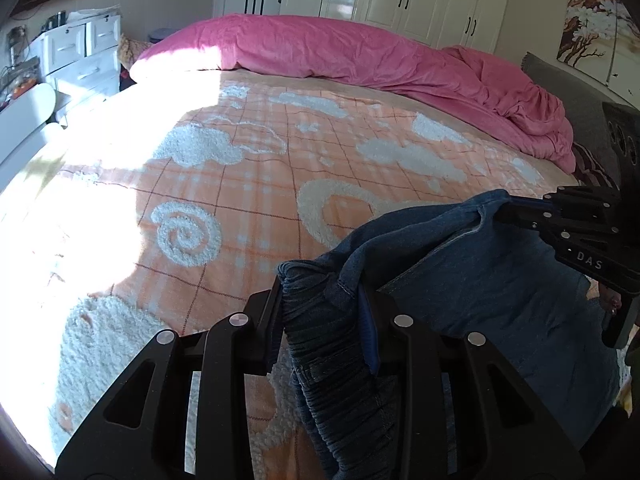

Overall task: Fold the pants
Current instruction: 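Lift the waistband with both tools and fold it over onto the legs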

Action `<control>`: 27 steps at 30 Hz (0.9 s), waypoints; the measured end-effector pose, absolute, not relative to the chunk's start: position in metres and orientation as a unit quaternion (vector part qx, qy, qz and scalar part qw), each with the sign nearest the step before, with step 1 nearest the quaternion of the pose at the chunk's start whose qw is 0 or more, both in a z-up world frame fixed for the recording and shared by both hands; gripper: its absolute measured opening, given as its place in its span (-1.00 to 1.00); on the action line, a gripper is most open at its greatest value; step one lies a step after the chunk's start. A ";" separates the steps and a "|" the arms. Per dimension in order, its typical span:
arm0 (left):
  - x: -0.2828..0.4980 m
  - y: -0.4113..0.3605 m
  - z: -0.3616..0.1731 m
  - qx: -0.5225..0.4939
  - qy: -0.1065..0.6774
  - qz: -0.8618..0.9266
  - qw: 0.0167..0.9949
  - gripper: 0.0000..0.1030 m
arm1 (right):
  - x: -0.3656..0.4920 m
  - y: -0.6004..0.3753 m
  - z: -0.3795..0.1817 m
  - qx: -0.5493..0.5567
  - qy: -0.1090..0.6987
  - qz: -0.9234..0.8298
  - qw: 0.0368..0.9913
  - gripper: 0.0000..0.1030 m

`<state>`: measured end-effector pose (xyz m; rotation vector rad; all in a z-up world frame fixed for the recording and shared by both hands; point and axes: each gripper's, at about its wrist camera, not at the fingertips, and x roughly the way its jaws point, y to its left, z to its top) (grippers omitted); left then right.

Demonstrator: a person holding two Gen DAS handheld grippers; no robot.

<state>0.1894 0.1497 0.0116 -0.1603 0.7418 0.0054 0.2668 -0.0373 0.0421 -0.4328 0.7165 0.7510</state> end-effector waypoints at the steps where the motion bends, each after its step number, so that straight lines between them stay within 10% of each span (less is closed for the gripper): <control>1: 0.186 0.147 0.016 -0.075 0.355 0.002 0.932 -0.54 | 0.259 -0.043 0.046 -0.201 0.334 0.356 0.849 -0.88; 27: 0.048 0.090 0.022 0.011 0.379 -0.035 0.925 -0.47 | 0.060 -0.126 0.028 -0.124 0.330 0.382 0.854 -0.88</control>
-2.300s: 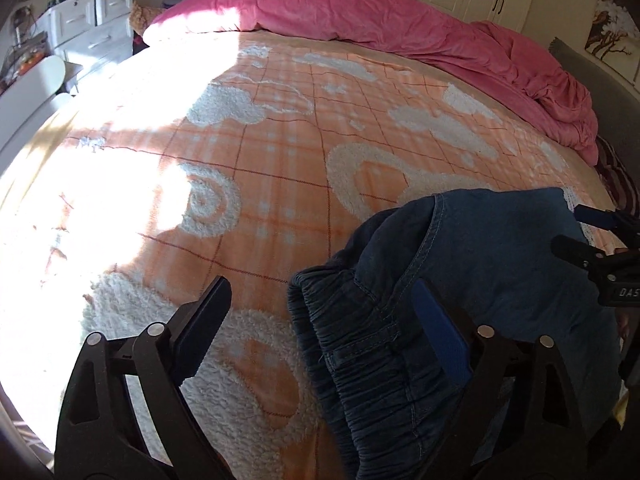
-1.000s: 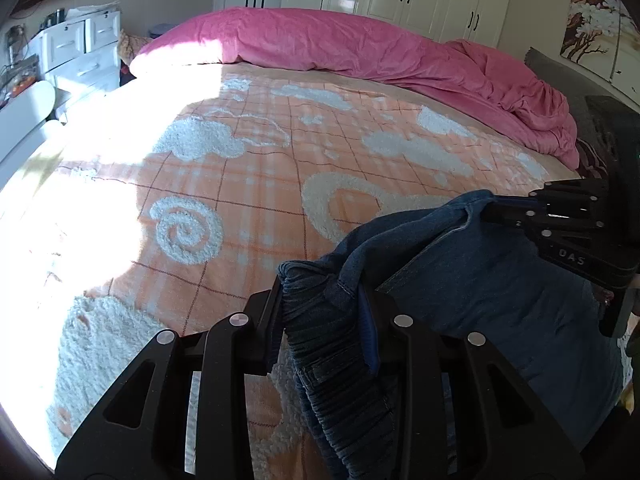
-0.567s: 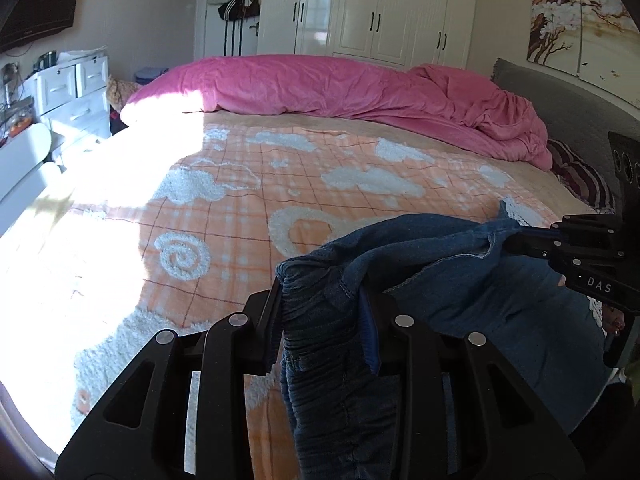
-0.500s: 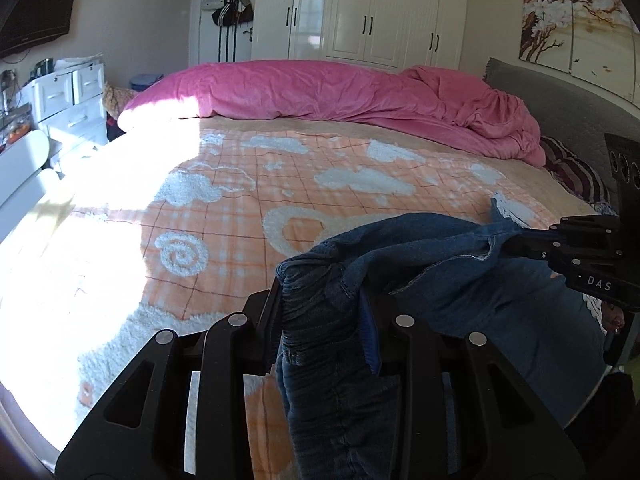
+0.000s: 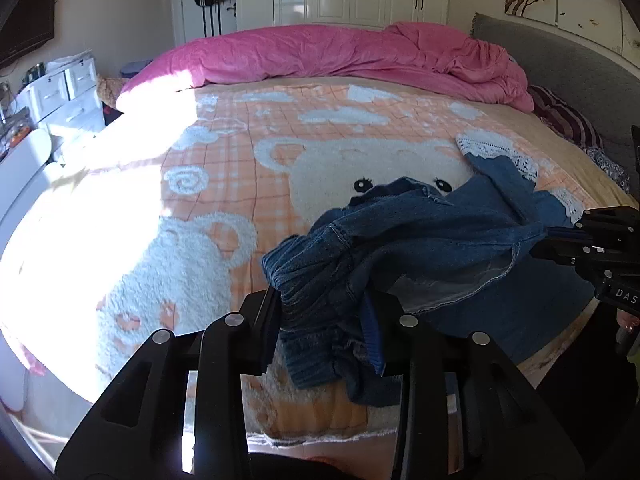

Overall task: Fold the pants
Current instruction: 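Lift the waistband with both tools and fold it over onto the legs, then open both tools and release the folded pants onto the bed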

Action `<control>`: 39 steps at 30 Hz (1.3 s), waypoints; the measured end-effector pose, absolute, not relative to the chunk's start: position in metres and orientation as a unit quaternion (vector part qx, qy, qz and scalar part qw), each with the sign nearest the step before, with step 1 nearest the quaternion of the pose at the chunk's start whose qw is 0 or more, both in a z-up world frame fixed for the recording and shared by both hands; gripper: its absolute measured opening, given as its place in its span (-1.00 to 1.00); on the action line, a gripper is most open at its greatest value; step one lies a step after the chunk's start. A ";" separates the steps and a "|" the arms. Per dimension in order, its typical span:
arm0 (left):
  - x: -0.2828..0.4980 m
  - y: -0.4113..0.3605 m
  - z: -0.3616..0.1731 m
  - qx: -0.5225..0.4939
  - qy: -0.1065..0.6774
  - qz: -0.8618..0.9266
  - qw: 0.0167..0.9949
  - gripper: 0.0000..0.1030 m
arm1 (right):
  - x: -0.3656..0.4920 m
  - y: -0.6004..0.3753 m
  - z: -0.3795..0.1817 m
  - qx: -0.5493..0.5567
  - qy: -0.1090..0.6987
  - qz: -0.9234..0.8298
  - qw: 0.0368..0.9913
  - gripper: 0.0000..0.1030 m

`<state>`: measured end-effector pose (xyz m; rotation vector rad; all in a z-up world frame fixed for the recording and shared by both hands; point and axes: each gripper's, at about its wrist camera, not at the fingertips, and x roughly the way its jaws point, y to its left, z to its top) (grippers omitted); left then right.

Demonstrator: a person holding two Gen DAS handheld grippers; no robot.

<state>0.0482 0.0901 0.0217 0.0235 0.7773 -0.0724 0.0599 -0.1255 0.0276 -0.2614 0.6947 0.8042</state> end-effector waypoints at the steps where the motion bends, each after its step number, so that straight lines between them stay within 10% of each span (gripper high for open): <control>1: 0.046 0.090 0.019 0.012 0.385 -0.035 0.922 -0.46 | 0.055 -0.125 0.025 -0.128 0.329 0.382 0.854 -0.88; 22: 0.015 0.113 -0.004 -0.012 0.453 -0.016 0.891 0.03 | 0.017 -0.114 -0.026 -0.142 0.356 0.391 0.837 -0.82; 39: 0.044 0.053 0.003 0.007 0.453 -0.064 0.889 -0.30 | 0.008 -0.119 -0.033 -0.130 0.368 0.407 0.826 -0.58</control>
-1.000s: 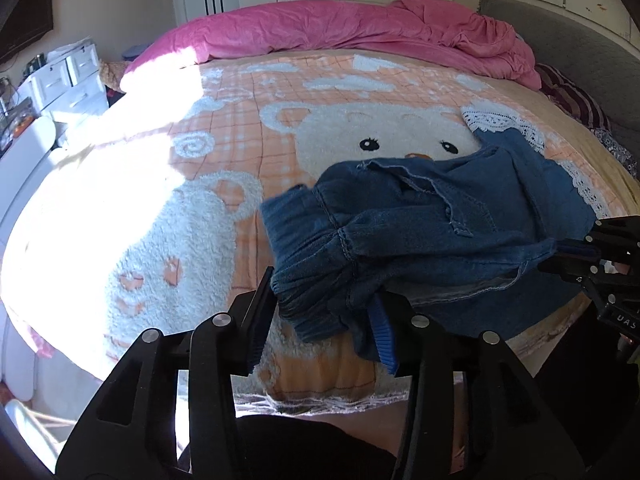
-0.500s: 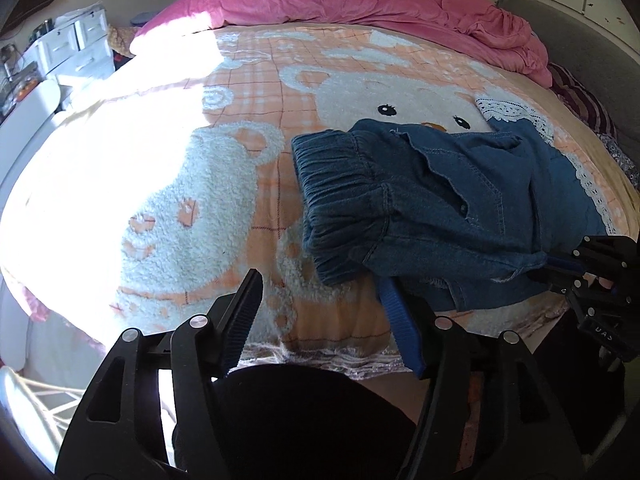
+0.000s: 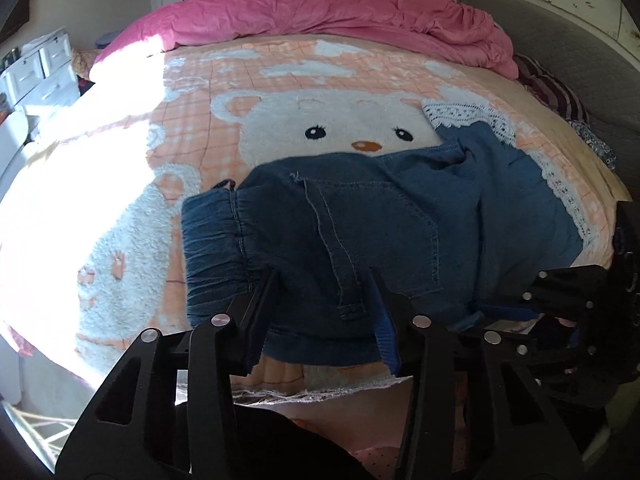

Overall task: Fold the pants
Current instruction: 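Open both tools and release the folded pants onto the bed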

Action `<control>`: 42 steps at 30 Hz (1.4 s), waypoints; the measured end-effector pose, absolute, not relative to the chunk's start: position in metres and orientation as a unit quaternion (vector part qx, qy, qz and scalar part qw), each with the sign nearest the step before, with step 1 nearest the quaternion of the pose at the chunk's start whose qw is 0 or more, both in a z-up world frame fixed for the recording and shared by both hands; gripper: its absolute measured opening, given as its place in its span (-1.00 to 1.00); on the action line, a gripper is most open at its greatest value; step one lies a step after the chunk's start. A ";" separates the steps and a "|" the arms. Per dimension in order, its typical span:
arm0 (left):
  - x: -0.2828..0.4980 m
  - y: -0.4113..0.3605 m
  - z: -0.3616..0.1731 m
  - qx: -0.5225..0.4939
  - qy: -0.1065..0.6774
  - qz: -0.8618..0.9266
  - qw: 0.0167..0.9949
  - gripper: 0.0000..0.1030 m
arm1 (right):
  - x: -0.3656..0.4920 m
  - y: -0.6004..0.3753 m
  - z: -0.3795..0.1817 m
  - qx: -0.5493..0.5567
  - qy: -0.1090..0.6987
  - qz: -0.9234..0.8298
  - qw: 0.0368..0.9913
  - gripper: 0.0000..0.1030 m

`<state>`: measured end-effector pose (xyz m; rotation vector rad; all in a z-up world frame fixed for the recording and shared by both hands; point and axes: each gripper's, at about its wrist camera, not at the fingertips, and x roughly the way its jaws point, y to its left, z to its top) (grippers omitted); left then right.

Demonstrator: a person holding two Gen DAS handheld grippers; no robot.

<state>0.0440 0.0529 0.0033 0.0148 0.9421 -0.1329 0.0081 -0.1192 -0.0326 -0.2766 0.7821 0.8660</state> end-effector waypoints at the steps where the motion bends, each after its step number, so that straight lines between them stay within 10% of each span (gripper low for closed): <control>1: 0.047 0.052 -0.006 0.014 0.466 -0.053 0.883 -0.30 | 0.008 -0.121 -0.031 -0.128 0.369 0.408 0.826 -0.57; 19: 0.049 0.050 -0.022 0.024 0.475 -0.053 0.878 -0.30 | 0.070 -0.109 -0.036 -0.078 0.430 0.315 0.843 -0.30; 42: 0.031 -0.002 0.035 0.005 0.413 -0.125 0.902 -0.04 | 0.065 -0.227 0.025 -0.008 0.282 0.229 0.932 0.19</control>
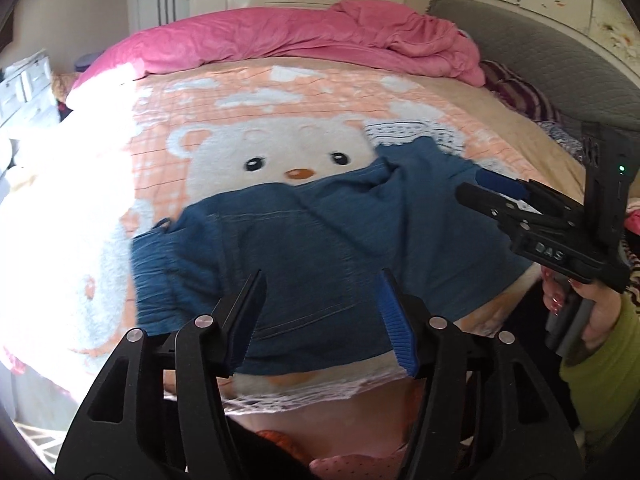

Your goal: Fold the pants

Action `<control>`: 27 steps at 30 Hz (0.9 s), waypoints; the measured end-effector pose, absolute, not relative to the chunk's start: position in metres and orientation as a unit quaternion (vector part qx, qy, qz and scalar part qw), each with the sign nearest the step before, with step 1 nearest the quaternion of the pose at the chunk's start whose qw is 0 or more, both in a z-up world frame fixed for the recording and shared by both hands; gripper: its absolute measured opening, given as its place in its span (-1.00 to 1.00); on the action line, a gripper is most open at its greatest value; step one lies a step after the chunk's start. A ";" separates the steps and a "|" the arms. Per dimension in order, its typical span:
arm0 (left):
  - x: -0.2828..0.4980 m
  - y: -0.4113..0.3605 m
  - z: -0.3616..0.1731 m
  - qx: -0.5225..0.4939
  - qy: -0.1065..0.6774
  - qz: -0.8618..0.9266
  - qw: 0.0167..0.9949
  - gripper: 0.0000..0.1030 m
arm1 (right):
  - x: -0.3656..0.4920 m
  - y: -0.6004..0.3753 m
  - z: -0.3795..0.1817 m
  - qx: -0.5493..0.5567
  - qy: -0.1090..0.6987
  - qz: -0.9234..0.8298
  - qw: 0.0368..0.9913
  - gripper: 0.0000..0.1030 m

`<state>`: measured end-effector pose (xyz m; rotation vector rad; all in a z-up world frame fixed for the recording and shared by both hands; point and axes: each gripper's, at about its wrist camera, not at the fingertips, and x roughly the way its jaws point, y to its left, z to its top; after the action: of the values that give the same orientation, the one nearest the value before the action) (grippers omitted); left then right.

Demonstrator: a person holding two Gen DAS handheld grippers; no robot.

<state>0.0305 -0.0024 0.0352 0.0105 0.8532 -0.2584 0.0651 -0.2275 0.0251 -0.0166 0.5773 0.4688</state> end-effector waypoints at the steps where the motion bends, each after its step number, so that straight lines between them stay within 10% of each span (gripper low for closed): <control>1: 0.034 -0.009 0.034 0.004 0.416 -0.132 0.899 -0.04 | 0.067 -0.235 0.026 -0.004 0.279 0.220 0.935 0.20; 9: 0.067 -0.062 0.008 -0.028 0.452 -0.201 0.869 -0.04 | 0.084 -0.294 0.022 0.051 0.279 0.148 0.947 0.32; 16: 0.101 -0.089 -0.025 -0.052 0.501 -0.214 0.837 -0.55 | 0.089 -0.319 0.012 0.065 0.286 0.103 0.951 0.32; 27: 0.103 -0.103 -0.045 -0.087 0.455 -0.301 0.834 -0.71 | 0.128 -0.276 0.023 0.037 0.319 0.129 0.938 0.32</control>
<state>0.1030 -0.1028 -0.0446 -0.1847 0.9638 -0.6379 0.1277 -0.2761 0.0230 0.0764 0.6512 0.2630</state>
